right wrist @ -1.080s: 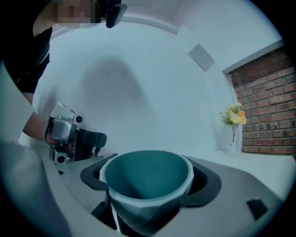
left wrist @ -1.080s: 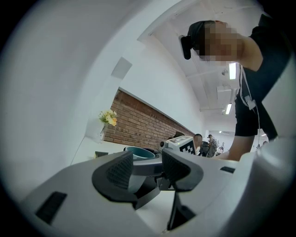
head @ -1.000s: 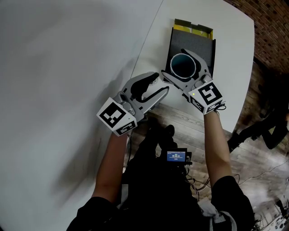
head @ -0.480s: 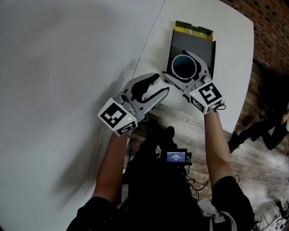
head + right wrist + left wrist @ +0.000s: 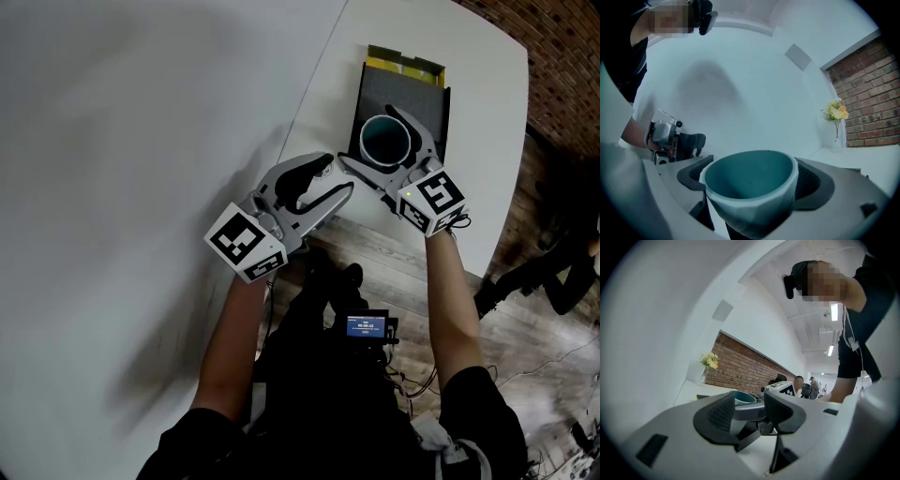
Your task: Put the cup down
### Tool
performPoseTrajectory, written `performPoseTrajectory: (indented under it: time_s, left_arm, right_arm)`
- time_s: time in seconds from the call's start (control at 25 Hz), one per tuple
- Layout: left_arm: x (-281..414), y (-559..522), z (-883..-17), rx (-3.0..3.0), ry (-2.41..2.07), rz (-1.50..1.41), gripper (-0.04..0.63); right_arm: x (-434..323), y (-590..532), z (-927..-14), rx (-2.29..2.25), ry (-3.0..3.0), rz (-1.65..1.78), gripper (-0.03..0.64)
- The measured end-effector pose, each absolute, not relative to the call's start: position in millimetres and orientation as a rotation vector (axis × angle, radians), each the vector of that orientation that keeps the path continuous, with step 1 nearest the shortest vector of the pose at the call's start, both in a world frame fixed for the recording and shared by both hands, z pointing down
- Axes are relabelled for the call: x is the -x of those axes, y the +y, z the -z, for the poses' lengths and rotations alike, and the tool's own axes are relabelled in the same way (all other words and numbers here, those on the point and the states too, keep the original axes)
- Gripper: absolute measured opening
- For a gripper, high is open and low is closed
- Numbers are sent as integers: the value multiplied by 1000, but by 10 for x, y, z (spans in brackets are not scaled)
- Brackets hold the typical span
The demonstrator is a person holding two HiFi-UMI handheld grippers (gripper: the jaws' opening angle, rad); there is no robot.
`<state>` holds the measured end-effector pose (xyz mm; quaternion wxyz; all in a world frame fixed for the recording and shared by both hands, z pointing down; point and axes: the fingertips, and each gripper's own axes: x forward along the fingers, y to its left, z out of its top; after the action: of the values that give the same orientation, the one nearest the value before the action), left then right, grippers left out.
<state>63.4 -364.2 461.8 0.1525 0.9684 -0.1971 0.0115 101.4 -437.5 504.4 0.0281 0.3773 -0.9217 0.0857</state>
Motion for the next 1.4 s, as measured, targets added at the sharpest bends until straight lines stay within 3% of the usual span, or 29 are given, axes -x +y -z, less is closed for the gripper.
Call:
performPoseTrajectory:
  time_s: [1.4]
  left_arm:
    - [-541, -3442, -4604, -2770, -589, -53, 201]
  right_arm:
    - [-1832, -4072, -4308, -1493, -2963, -590, 509]
